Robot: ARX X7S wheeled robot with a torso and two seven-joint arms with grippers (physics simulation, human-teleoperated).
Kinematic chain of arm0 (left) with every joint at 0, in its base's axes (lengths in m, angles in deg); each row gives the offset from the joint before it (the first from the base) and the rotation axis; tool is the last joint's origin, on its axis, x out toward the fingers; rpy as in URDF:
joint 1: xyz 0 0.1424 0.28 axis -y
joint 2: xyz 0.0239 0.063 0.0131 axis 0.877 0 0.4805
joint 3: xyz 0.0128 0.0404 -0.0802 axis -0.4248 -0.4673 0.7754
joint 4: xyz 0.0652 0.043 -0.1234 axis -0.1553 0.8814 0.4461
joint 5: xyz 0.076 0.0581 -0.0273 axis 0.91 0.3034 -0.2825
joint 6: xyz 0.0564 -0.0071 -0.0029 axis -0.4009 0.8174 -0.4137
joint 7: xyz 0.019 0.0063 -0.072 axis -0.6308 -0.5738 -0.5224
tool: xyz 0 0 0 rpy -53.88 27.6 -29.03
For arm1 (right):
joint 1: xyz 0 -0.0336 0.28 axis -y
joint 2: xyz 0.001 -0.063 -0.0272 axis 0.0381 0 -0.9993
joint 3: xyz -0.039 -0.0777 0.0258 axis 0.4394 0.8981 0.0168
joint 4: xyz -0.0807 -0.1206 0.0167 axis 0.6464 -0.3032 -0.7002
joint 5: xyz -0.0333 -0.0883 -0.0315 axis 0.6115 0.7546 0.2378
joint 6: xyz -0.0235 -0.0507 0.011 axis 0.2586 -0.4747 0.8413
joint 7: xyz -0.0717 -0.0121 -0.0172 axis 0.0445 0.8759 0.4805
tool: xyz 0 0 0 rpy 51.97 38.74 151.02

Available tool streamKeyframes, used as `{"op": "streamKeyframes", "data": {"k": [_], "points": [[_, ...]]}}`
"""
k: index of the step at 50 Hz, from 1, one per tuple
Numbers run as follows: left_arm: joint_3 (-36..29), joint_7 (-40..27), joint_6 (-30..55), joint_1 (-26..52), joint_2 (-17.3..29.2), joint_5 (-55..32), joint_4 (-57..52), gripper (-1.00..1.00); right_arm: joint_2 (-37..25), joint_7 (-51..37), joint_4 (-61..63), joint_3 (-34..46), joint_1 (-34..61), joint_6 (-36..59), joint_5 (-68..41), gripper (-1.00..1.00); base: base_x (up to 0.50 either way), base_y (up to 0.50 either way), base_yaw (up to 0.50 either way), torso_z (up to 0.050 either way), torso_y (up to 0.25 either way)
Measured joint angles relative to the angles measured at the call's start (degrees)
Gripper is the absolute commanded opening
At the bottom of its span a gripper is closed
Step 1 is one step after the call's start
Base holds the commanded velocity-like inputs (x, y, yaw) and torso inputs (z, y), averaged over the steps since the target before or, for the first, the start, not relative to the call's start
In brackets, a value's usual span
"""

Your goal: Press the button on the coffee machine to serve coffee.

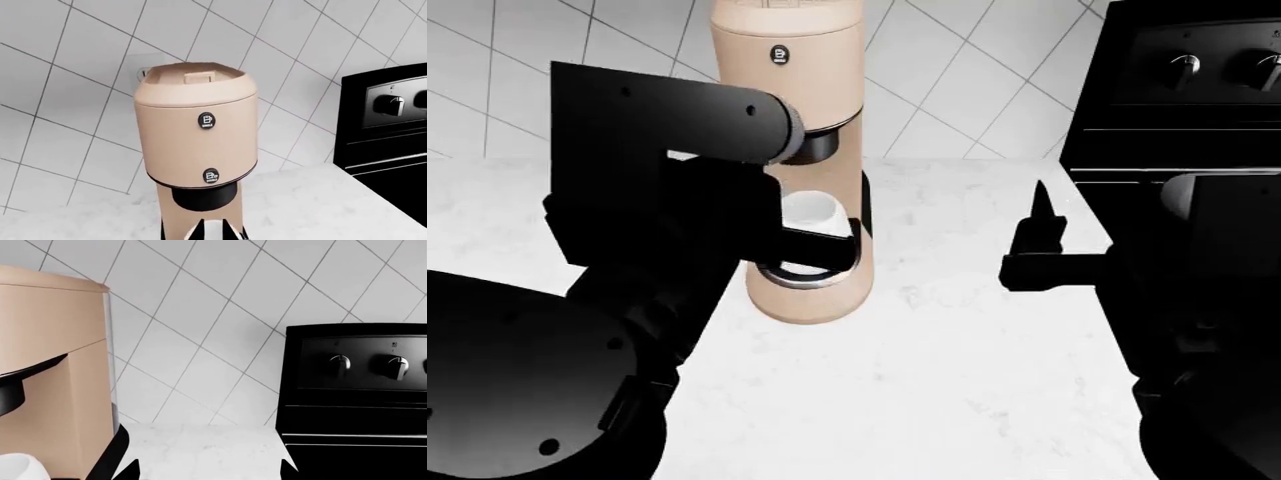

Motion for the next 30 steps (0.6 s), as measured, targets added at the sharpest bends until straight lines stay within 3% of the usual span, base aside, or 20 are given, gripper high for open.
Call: {"op": "streamKeyframes", "data": {"k": [30], "points": [[-2.58,7.14,-1.83,0.27,-2.05,11.34,1.45,-1.0,-0.6,-0.37,-0.4,1.12,-1.66,-2.78,0.48,1.0,0.0,0.0,0.0,0.0,0.0]]}}
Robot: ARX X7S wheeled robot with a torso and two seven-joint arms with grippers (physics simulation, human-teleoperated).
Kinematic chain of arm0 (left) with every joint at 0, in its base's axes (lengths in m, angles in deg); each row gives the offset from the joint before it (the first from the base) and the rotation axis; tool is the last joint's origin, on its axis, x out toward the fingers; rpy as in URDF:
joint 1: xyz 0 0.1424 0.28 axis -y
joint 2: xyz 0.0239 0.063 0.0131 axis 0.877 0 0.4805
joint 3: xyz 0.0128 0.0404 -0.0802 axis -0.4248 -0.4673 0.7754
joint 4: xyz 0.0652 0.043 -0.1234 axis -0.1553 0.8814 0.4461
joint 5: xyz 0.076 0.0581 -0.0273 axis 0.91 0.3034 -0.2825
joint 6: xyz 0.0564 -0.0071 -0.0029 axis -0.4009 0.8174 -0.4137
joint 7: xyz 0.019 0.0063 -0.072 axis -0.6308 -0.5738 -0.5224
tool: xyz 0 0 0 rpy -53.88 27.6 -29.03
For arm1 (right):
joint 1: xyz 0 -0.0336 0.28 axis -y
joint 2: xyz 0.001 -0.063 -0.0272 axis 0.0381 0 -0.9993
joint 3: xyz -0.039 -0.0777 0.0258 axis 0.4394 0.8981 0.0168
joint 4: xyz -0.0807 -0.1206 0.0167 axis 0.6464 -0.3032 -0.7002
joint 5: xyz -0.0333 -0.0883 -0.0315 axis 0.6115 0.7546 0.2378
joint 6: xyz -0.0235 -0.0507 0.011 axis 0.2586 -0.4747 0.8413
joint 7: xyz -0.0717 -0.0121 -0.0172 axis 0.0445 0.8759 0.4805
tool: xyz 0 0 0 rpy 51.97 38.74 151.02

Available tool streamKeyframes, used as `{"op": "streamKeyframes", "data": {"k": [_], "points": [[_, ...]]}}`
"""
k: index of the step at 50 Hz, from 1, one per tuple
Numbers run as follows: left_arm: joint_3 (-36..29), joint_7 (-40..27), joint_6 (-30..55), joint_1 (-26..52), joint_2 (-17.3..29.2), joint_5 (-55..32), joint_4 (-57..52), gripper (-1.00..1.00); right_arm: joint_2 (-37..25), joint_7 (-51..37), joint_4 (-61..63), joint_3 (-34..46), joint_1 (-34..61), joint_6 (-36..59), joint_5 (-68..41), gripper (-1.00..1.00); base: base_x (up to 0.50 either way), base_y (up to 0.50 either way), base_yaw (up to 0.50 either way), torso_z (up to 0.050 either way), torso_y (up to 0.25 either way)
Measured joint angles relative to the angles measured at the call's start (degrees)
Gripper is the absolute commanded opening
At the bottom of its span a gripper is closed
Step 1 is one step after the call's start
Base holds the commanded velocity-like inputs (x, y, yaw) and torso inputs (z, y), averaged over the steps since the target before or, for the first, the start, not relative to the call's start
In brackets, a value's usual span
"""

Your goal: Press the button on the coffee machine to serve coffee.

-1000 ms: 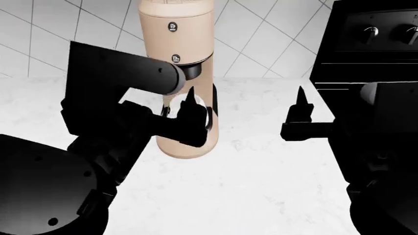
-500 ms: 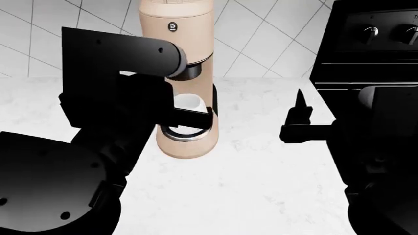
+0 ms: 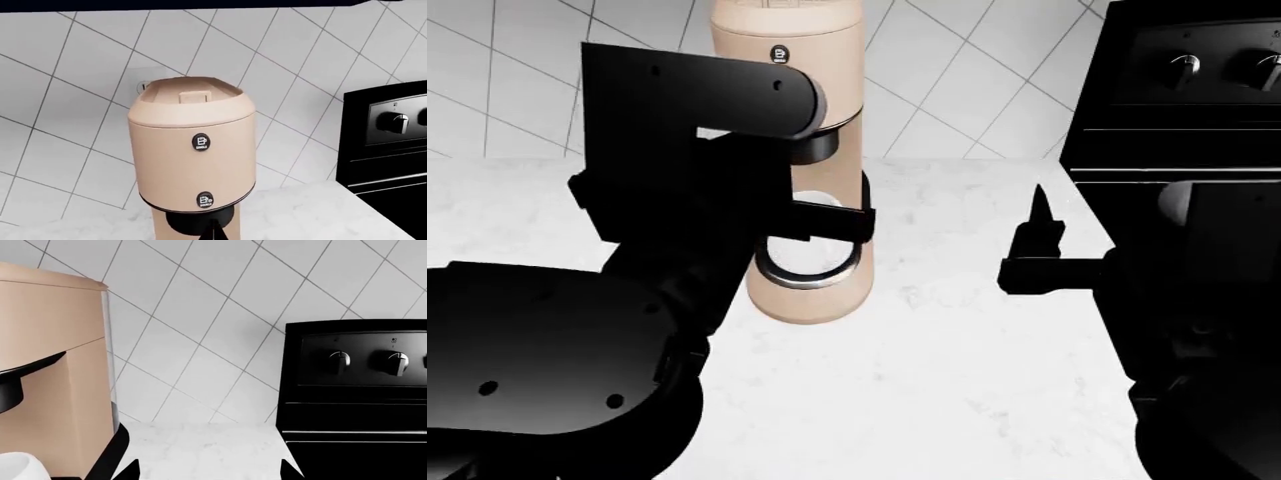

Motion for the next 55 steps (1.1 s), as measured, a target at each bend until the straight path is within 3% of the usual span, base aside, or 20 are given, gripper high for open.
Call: {"op": "streamKeyframes", "data": {"k": [55], "points": [[-3.91,9.68,-2.68,0.17,-0.67,11.58,5.86,-1.0,-0.93,-1.05,-0.87,1.75,-1.39,-3.05,-0.29,1.0,0.0,0.0,0.0,0.0,0.0]]}}
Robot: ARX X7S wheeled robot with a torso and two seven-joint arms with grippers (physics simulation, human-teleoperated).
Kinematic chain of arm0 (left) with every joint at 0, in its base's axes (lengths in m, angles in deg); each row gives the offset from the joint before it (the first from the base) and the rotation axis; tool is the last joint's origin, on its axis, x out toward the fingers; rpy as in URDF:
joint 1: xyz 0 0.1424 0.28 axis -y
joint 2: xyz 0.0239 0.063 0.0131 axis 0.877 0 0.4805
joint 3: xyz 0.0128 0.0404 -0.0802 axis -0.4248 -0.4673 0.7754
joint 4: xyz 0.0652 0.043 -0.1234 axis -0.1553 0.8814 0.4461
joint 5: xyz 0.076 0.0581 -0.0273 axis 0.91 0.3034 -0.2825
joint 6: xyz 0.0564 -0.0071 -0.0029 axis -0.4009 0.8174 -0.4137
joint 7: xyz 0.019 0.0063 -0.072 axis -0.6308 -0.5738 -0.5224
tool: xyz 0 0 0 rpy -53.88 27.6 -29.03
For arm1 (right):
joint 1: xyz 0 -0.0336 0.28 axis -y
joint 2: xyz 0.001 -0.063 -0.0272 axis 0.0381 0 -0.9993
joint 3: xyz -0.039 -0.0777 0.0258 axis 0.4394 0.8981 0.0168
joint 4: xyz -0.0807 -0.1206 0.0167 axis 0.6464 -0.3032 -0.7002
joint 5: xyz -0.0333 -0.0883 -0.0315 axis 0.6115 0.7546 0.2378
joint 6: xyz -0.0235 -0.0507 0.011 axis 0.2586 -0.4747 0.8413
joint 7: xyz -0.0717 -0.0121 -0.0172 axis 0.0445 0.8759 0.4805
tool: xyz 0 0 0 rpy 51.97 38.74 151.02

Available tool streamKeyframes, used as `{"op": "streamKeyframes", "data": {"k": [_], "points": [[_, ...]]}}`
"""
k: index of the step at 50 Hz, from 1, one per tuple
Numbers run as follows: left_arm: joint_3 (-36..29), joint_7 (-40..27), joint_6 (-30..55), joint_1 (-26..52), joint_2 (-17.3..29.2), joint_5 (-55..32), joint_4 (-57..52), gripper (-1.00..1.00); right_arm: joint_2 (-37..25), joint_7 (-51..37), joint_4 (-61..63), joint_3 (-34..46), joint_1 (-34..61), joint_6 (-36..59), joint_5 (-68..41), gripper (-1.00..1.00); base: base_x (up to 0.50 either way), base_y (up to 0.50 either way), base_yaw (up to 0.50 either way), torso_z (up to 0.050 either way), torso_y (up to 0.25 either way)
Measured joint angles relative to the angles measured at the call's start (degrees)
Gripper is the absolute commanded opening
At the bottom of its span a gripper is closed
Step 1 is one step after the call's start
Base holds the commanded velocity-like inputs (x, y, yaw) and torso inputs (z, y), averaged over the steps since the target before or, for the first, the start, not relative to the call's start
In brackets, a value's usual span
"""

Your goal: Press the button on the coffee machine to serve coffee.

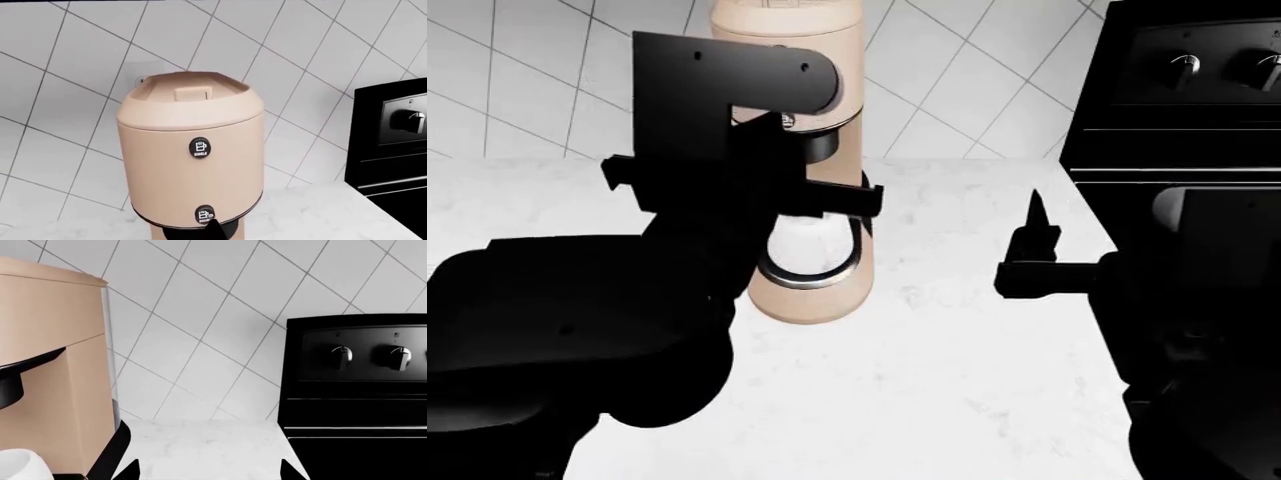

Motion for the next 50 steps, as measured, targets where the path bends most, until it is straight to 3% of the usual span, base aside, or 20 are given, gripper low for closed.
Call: {"op": "streamKeyframes", "data": {"k": [50], "points": [[-3.09,6.38,-3.8,-1.36,0.34,6.91,5.17,-1.0,-0.78,-0.14,-0.94,1.52,-1.65,-3.23,0.55,1.0,0.0,0.0,0.0,0.0,0.0]]}}
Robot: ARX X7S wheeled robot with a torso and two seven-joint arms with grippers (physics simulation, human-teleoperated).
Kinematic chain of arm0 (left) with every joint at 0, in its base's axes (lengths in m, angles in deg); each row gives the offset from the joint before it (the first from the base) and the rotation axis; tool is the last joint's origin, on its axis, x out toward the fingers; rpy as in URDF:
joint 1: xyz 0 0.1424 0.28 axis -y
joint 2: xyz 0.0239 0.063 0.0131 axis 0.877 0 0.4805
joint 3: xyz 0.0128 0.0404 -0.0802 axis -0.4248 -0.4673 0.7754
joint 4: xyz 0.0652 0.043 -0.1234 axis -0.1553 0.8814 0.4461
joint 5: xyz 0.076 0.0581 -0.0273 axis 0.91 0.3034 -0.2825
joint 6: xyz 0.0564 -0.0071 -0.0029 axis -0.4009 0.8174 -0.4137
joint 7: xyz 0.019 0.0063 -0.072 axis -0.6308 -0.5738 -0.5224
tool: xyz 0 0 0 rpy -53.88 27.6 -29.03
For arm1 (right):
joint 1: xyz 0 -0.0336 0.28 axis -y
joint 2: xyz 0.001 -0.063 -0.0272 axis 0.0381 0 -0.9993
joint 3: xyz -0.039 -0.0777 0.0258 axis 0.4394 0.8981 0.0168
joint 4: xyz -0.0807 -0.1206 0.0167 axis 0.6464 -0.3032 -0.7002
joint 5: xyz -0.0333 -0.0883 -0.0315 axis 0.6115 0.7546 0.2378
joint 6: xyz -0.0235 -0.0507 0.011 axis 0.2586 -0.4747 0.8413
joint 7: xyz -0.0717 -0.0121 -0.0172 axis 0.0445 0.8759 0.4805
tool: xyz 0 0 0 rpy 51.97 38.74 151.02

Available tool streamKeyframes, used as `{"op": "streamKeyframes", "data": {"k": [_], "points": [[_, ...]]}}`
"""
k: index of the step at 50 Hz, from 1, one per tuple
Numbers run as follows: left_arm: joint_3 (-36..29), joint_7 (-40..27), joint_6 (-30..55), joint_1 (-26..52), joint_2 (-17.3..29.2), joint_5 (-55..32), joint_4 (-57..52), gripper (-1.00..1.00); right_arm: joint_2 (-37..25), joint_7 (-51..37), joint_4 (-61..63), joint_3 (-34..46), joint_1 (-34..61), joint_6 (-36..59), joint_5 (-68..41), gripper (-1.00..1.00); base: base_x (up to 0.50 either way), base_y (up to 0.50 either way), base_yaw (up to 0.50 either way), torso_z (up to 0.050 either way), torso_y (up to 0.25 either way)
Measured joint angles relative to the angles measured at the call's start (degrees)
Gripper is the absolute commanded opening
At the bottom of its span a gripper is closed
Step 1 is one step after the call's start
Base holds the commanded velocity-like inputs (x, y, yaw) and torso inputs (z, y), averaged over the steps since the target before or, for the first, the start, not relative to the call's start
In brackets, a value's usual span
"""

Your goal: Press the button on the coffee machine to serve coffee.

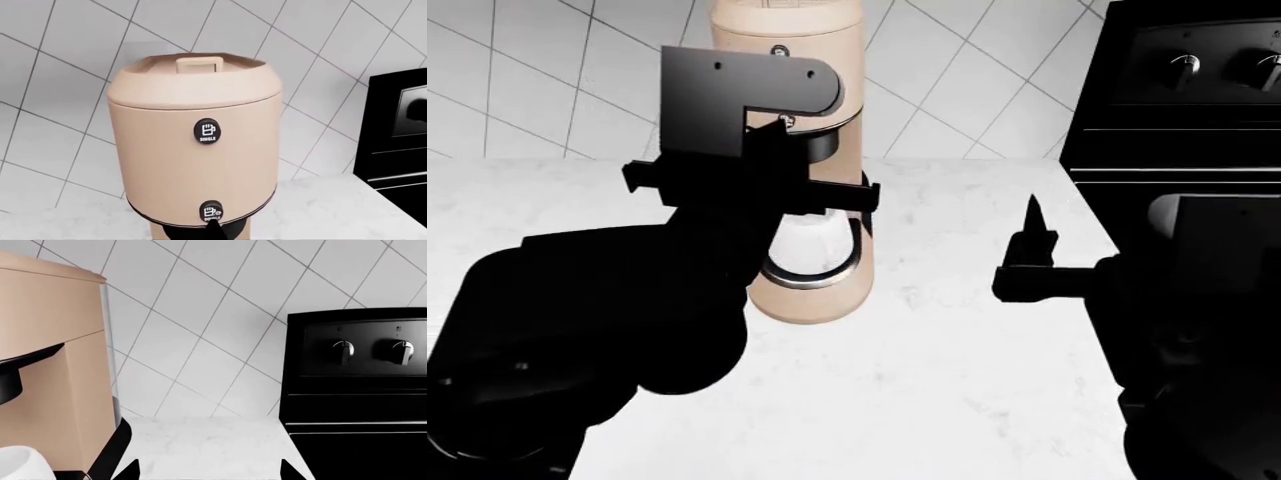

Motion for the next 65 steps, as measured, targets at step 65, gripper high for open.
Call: {"op": "streamKeyframes", "data": {"k": [65], "points": [[-1.58,2.22,-2.15,0.15,0.87,1.07,1.81,-1.0,-0.49,-0.34,-1.24,1.86,-0.96,-3.17,0.15,1.0,0.0,0.0,0.0,0.0,0.0]]}}
